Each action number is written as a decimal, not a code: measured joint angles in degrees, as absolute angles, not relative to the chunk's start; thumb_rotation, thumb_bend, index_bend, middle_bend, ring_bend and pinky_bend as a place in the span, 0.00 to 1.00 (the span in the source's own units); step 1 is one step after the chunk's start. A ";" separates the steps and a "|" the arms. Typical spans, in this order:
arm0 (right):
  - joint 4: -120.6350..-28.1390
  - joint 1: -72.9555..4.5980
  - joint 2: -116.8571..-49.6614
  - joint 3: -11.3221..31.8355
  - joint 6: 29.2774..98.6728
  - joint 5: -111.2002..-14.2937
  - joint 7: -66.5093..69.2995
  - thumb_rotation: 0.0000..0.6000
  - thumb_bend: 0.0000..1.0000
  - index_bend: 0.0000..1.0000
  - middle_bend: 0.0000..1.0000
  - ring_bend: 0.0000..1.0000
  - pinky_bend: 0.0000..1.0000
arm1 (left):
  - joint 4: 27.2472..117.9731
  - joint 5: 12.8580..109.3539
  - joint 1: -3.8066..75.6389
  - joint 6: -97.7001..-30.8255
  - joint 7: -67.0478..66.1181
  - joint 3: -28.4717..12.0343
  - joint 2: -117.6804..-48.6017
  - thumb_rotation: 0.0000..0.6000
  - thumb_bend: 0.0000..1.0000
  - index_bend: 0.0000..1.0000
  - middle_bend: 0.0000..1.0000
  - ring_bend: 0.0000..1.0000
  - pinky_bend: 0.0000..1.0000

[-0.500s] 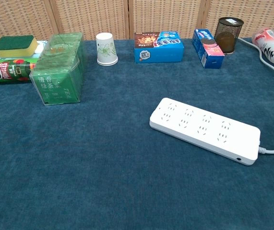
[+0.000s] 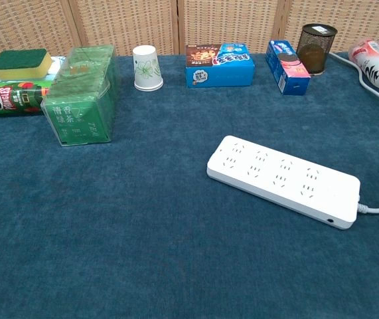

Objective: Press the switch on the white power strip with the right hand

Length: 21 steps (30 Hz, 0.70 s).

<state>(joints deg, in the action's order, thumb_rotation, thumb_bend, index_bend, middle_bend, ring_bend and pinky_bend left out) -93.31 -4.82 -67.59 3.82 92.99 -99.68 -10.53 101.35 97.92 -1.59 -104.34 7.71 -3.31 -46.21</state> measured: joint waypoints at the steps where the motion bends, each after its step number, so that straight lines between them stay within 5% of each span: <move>1: -92.96 -5.23 -67.75 3.95 92.77 -100.03 -10.68 1.00 0.35 0.23 0.84 0.85 0.76 | 101.51 97.96 -1.58 -104.27 7.62 -3.29 -46.15 1.00 0.05 0.00 0.00 0.00 0.08; 3: -92.42 -6.09 -68.05 4.06 91.86 -100.63 -11.08 1.00 0.45 0.22 0.93 0.96 0.94 | 101.83 97.99 -1.54 -104.08 7.36 -3.27 -46.06 1.00 0.05 0.00 0.00 0.00 0.08; 5: -92.21 -6.71 -68.20 3.98 90.62 -100.97 -11.55 1.00 0.52 0.22 0.97 1.00 0.99 | 102.09 98.00 -1.51 -103.92 6.98 -3.26 -46.02 1.00 0.05 0.00 0.00 0.00 0.08; 12: -93.38 -10.27 -68.53 2.66 82.13 -101.54 -14.27 1.00 0.66 0.25 1.00 1.00 1.00 | 102.80 97.57 -1.30 -102.88 6.10 -3.20 -46.18 1.00 0.05 0.00 0.00 0.00 0.08; 21: -95.11 -13.48 -69.85 0.41 74.24 -100.58 -19.40 1.00 0.68 0.28 1.00 1.00 1.00 | 102.53 96.60 -1.23 -102.24 6.15 -3.33 -46.26 1.00 0.05 0.00 0.00 0.00 0.08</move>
<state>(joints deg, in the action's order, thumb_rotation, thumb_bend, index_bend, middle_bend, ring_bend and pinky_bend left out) -95.11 -13.48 -69.85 0.41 74.24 -100.58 -19.40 102.53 96.60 -1.23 -102.24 6.15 -3.33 -46.26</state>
